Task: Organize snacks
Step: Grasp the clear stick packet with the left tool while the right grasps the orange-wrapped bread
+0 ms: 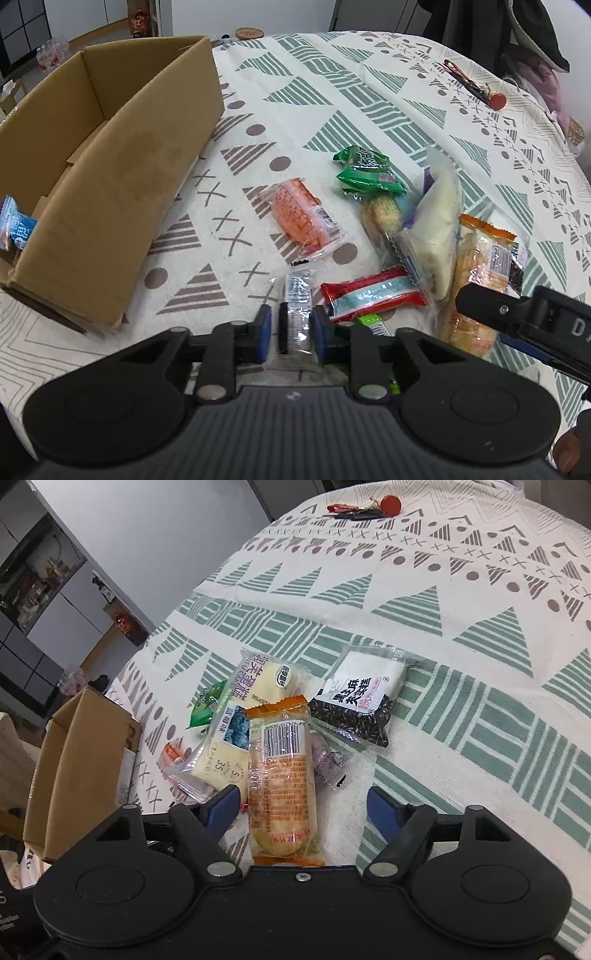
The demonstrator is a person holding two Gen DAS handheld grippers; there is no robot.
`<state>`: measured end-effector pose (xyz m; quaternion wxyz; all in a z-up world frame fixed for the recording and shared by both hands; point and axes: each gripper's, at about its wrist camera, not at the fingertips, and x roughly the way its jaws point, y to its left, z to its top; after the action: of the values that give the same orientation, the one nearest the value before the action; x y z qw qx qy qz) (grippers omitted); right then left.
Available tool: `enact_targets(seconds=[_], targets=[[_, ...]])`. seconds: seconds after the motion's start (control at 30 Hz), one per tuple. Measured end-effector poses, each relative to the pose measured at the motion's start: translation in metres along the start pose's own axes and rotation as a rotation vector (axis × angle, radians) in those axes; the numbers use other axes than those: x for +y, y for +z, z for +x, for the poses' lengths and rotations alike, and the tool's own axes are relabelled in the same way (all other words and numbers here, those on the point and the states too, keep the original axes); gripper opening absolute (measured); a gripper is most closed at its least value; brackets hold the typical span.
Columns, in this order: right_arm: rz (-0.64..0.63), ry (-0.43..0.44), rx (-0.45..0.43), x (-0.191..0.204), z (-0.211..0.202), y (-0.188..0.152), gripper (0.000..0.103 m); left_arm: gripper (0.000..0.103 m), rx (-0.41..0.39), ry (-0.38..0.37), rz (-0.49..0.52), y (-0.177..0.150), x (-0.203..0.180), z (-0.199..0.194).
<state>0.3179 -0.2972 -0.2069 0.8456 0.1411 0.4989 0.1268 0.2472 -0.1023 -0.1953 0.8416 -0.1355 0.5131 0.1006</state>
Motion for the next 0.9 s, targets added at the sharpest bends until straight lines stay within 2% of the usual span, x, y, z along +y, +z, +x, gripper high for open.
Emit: enact_targets(seconds=[0.03, 0.1, 0.17, 0.47, 0.73, 0.9], targets=[[-0.001, 0.002, 0.008, 0.0, 0.003, 0.0, 0.065, 0.019, -0.001, -0.003, -0.002, 0.001, 0.0, 0.0], [-0.003, 0.016, 0.022, 0.0, 0.006, 0.0, 0.047, 0.018, -0.001, -0.015, -0.008, 0.002, 0.001, -0.001], [-0.008, 0.032, 0.034, 0.0, 0.009, -0.002, 0.037, 0.018, -0.005, -0.018, -0.009, 0.003, 0.001, -0.003], [0.01, 0.057, -0.003, -0.002, -0.004, -0.005, 0.034, 0.018, -0.058, -0.044, -0.025, 0.009, 0.009, -0.04], [0.008, 0.062, -0.065, 0.005, -0.032, -0.011, 0.034, 0.018, -0.118, -0.076, -0.029, 0.011, 0.025, -0.084], [0.006, 0.093, -0.077, 0.016, -0.052, -0.018, 0.034, 0.018, -0.152, -0.093, -0.025, 0.009, 0.039, -0.11]])
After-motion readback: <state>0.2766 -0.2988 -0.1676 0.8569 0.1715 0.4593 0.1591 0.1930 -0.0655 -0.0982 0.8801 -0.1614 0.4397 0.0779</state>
